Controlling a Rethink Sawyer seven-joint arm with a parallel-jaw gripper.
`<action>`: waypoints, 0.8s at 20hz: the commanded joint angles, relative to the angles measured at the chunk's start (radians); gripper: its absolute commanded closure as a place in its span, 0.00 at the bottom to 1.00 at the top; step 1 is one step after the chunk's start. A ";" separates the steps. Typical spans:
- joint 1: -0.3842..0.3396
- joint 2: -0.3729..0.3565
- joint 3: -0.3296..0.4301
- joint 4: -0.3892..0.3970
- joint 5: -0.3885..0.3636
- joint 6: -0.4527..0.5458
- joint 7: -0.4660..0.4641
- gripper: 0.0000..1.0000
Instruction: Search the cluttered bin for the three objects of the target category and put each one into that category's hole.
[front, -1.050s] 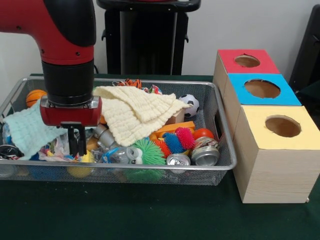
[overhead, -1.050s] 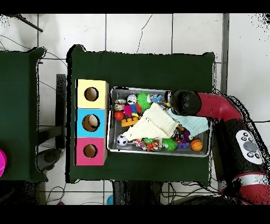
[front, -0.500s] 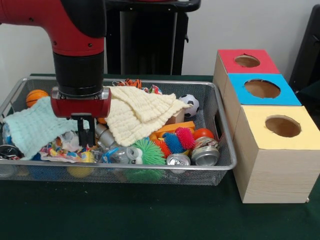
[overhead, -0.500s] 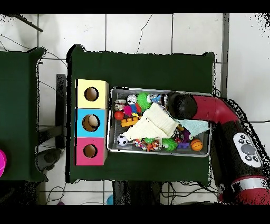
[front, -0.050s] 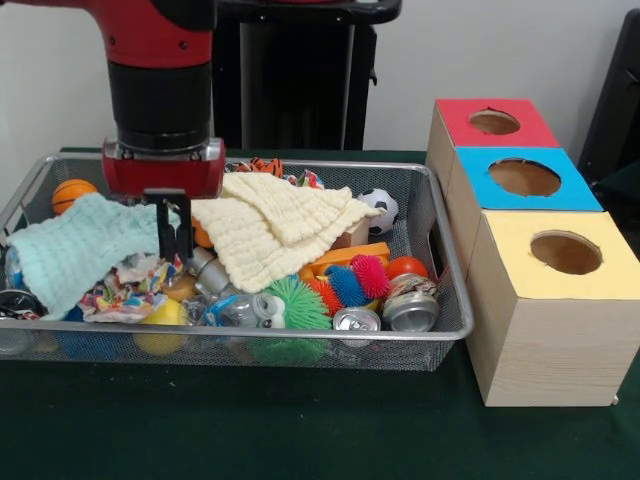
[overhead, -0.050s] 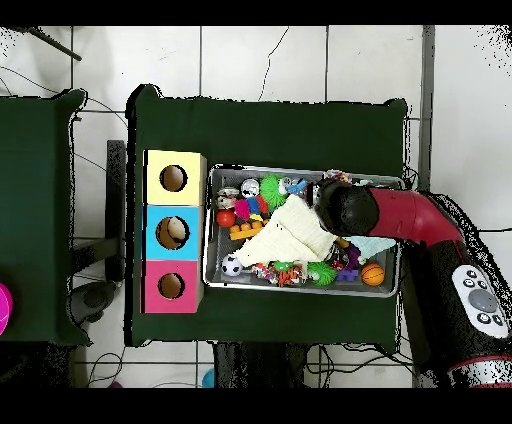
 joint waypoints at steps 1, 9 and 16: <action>-0.039 -0.115 0.026 0.143 0.051 0.093 -0.001 1.00; -0.029 -0.174 0.021 0.179 0.080 0.126 0.008 1.00; -0.016 -0.199 0.014 0.191 0.098 0.146 0.011 1.00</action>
